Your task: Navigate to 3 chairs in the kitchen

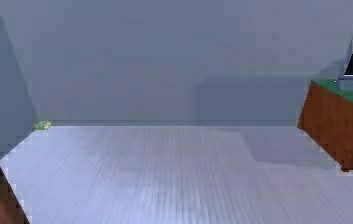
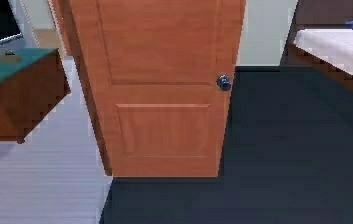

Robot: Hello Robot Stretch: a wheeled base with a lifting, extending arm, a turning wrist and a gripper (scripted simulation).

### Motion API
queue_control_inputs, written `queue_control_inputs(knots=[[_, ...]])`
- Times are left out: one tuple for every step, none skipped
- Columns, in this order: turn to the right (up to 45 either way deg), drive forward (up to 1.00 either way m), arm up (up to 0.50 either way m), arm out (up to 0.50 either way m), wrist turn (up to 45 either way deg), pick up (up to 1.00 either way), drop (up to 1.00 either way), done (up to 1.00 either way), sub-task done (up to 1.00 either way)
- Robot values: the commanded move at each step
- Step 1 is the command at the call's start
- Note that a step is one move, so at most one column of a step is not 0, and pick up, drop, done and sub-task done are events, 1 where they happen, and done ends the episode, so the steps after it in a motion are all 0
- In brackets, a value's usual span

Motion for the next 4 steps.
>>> queue_control_inputs(knots=[[45.0, 0.0, 0.0, 0.0, 0.0, 0.0, 0.0, 0.0, 0.0], [6.0, 0.0, 0.0, 0.0, 0.0, 0.0, 0.0, 0.0, 0.0], [0.0, 1.0, 0.0, 0.0, 0.0, 0.0, 0.0, 0.0, 0.0], [0.0, 0.45, 0.0, 0.0, 0.0, 0.0, 0.0, 0.0, 0.0]])
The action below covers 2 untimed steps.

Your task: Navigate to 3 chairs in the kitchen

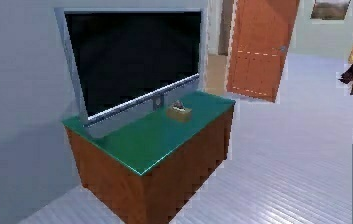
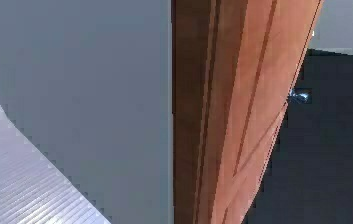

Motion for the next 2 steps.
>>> queue_control_inputs(knots=[[33.0, 0.0, 0.0, 0.0, 0.0, 0.0, 0.0, 0.0, 0.0], [0.0, 1.0, 0.0, 0.0, 0.0, 0.0, 0.0, 0.0, 0.0]])
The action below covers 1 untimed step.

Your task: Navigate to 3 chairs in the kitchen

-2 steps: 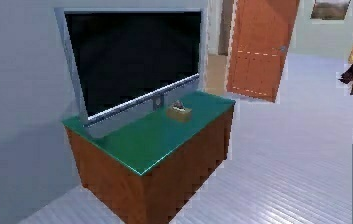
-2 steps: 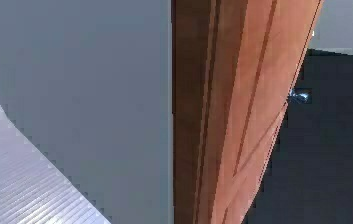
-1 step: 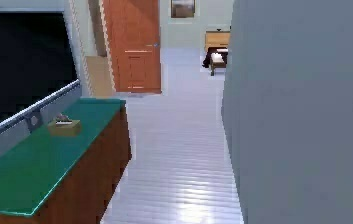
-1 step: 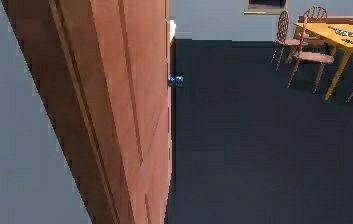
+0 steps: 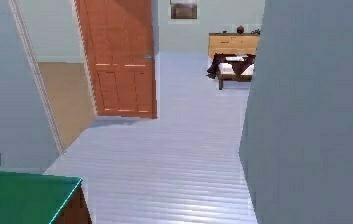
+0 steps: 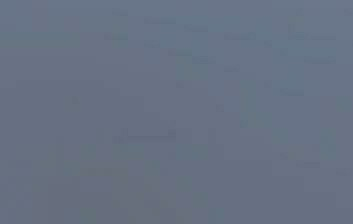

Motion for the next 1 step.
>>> queue_control_inputs(knots=[[3.0, 0.0, 0.0, 0.0, 0.0, 0.0, 0.0, 0.0, 0.0]])
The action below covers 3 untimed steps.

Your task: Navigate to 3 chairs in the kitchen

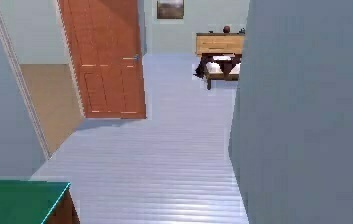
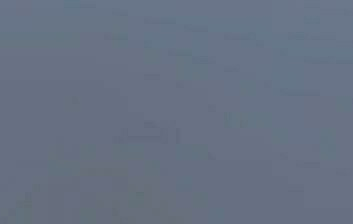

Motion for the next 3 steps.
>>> queue_control_inputs(knots=[[0.0, 1.0, 0.0, 0.0, 0.0, 0.0, 0.0, 0.0, 0.0], [-45.0, 0.0, 0.0, 0.0, 0.0, 0.0, 0.0, 0.0, 0.0], [-12.0, 0.0, 0.0, 0.0, 0.0, 0.0, 0.0, 0.0, 0.0]])
